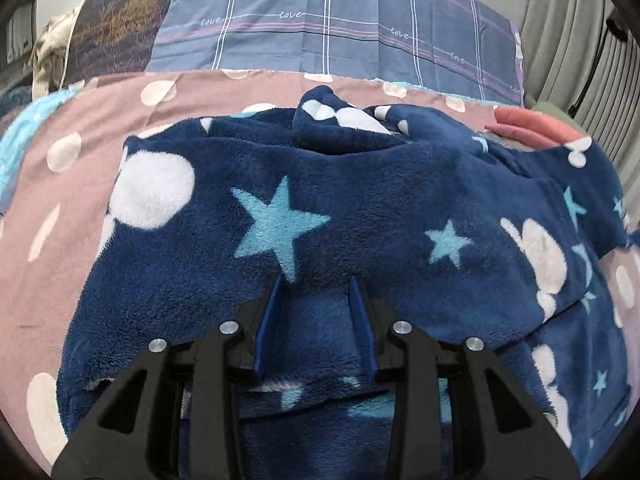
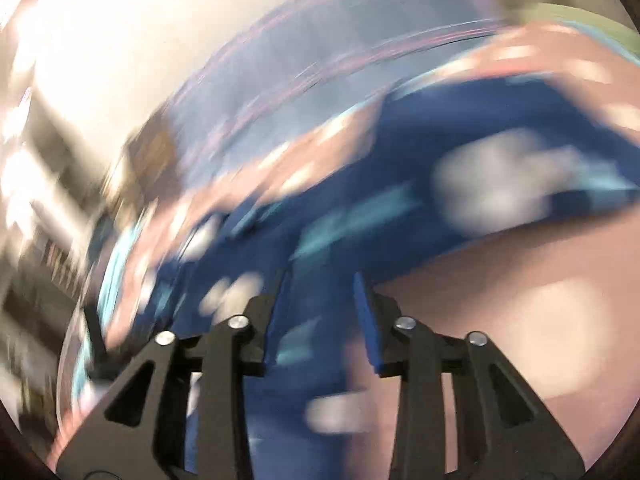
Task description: Fold small clothes
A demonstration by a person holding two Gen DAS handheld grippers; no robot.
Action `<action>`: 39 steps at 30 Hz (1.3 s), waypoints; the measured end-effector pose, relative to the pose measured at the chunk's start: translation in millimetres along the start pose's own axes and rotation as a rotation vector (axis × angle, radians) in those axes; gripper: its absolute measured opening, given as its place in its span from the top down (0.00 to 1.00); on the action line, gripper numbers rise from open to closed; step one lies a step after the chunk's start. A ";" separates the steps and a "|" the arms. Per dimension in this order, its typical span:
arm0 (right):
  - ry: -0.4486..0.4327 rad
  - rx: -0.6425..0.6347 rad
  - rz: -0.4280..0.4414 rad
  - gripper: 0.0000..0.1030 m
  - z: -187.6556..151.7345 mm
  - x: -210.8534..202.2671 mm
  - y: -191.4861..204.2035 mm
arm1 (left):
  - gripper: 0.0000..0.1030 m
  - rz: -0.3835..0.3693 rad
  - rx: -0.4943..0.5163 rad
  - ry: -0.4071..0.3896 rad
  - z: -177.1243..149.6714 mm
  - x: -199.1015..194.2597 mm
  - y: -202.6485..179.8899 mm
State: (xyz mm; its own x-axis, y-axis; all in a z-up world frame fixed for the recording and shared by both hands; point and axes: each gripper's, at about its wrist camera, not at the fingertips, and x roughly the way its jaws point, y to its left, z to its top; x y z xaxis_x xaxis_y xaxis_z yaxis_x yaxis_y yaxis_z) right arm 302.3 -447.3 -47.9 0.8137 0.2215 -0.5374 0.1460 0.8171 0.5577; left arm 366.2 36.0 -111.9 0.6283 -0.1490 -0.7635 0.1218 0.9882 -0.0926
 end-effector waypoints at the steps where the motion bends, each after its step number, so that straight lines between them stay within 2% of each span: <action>1: -0.042 0.107 -0.059 0.59 14.3 -17.6 -38.2 | 0.65 0.012 0.010 -0.002 0.3 0.5 -2.4; 2: -0.073 0.206 -0.107 0.56 23.7 -31.0 -71.4 | 0.64 0.024 0.020 -0.003 0.0 0.6 -4.2; 5: -0.101 0.460 -0.164 0.51 33.5 -51.2 -147.5 | 0.64 0.022 0.017 -0.002 1.2 1.9 -3.3; 7: -0.089 0.541 -0.125 0.46 35.2 -48.4 -172.1 | 0.64 0.020 0.014 -0.003 1.8 2.0 -1.9; 9: -0.085 0.547 -0.085 0.45 40.4 -40.0 -179.0 | 0.64 0.028 0.021 -0.004 2.4 2.4 -4.0; 12: -0.093 0.492 -0.112 0.39 51.2 -25.2 -174.2 | 0.63 0.041 0.031 -0.004 2.5 2.2 -6.0; 13: -0.095 0.477 -0.153 0.41 53.1 -19.6 -172.3 | 0.63 0.040 0.030 -0.005 2.8 3.0 -6.6; 14: -0.096 0.473 -0.170 0.54 56.6 -17.4 -172.5 | 0.63 0.037 0.027 -0.005 2.7 2.9 -6.0; 15: -0.089 0.484 -0.181 0.84 55.9 -13.0 -173.0 | 0.63 0.034 0.024 -0.005 2.7 2.8 -5.7; 16: -0.088 0.510 -0.165 0.92 54.3 -11.9 -175.3 | 0.63 0.032 0.022 -0.006 2.7 2.8 -5.2; 18: -0.155 0.545 -0.101 0.92 53.9 -20.9 -171.3 | 0.63 0.030 0.020 -0.006 2.0 2.2 -4.6; 20: -0.199 0.479 -0.050 0.92 59.2 -31.1 -149.4 | 0.63 0.029 0.020 -0.007 2.0 2.0 -4.0; 22: -0.229 0.359 0.007 0.92 65.6 -43.6 -107.9 | 0.63 0.024 0.015 -0.006 2.0 1.8 -3.5; 25: -0.236 0.170 0.122 0.92 68.1 -53.6 -30.9 | 0.63 0.017 0.009 -0.008 1.7 1.4 -3.5; 28: -0.203 -0.010 0.260 0.92 53.0 -48.3 53.9 | 0.63 0.009 0.003 -0.011 1.7 0.9 -2.5; 32: -0.066 -0.153 0.463 0.92 -1.0 -5.9 154.6 | 0.62 -0.004 -0.006 -0.013 2.1 0.6 0.0; 34: 0.015 -0.186 0.502 0.92 -30.4 22.4 184.9 | 0.62 -0.015 -0.013 -0.015 2.4 0.3 2.1; 37: 0.156 -0.223 0.484 0.92 -74.8 71.2 211.5 | 0.62 -0.035 -0.029 -0.018 2.5 -0.1 5.4; 39: 0.226 -0.277 0.417 0.92 -105.4 97.4 220.2 | 0.61 -0.059 -0.047 -0.020 2.6 -0.3 9.2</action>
State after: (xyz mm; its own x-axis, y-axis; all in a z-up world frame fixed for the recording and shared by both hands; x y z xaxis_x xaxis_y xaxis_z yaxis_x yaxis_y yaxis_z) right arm 354.3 -189.8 -44.1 0.6254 0.6403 -0.4461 -0.3413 0.7385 0.5815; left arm 369.1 45.1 -110.8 0.6364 -0.2072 -0.7430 0.1230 0.9782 -0.1674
